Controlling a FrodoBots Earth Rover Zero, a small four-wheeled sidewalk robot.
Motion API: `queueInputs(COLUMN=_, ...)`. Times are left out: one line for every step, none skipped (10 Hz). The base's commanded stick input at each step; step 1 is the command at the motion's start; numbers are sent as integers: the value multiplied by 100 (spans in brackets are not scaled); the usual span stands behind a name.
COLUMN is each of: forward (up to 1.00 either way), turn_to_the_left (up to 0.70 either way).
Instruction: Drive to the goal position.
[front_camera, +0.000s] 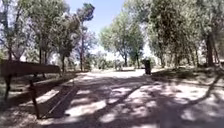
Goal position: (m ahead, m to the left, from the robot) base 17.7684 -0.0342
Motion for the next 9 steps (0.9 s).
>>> queueInputs(forward=85, turn_to_the_left=0)
queueInputs(forward=85, turn_to_the_left=0)
queueInputs(forward=85, turn_to_the_left=0)
queueInputs(forward=85, turn_to_the_left=0)
queueInputs(forward=85, turn_to_the_left=0)
queueInputs(forward=85, turn_to_the_left=0)
queueInputs(forward=85, turn_to_the_left=0)
queueInputs(forward=85, turn_to_the_left=0)
queueInputs(forward=85, turn_to_the_left=0)
